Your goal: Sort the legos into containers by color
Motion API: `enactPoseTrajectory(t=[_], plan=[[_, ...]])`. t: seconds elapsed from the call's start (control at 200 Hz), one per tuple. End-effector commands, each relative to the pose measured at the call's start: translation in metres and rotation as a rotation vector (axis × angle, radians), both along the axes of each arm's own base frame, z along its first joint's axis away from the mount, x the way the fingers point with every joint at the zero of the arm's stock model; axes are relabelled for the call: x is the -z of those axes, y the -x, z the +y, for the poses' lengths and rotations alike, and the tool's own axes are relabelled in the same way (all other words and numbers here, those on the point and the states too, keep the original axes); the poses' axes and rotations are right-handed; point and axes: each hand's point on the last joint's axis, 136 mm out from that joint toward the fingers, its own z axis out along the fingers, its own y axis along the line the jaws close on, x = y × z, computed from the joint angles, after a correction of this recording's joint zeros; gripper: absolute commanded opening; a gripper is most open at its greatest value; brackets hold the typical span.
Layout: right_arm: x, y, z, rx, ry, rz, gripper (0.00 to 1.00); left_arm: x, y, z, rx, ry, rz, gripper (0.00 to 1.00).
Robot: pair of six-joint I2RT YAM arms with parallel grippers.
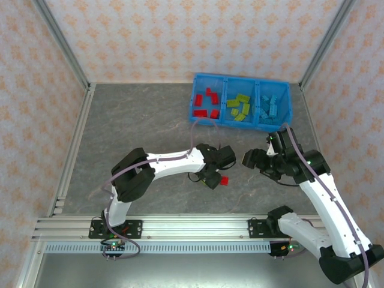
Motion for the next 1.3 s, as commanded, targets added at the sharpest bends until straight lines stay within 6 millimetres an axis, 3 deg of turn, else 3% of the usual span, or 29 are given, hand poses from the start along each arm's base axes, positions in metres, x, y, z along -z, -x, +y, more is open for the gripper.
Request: enactPoseTrajectory(t=[0.0,0.25,0.485,0.631,0.726,0.821,0.936,1.056,1.296], plan=[[0.002,0.010,-0.001,0.009,-0.006,0.048,0.71,0.002,0.001,0.006,0.028,-0.051,0.006,0.58],[0.002,0.017,0.007,-0.013,-0.044,0.097,0.71,0.018,0.007,0.012,-0.014,-0.063,0.036,0.43],[0.008,0.032,0.012,-0.037,-0.076,0.171,0.71,0.015,0.005,0.015,-0.021,-0.058,0.016,0.38],[0.002,0.027,0.013,-0.016,-0.094,0.148,0.71,-0.002,-0.002,0.009,-0.030,-0.021,-0.020,0.34],[-0.008,0.023,0.008,0.019,-0.082,0.106,0.71,-0.037,-0.014,-0.006,-0.054,0.072,-0.073,0.32],[-0.022,0.016,-0.004,0.085,-0.057,0.033,0.71,-0.083,-0.039,-0.025,-0.088,0.201,-0.155,0.31],[-0.035,0.003,-0.019,0.183,-0.022,-0.068,0.71,-0.128,-0.084,-0.039,-0.166,0.315,-0.267,0.31],[-0.045,-0.015,-0.023,0.266,-0.040,-0.131,0.71,-0.143,-0.137,-0.051,-0.233,0.351,-0.347,0.30],[-0.048,-0.027,-0.023,0.279,-0.025,-0.142,0.71,-0.144,-0.235,-0.076,-0.350,0.401,-0.476,0.29]])
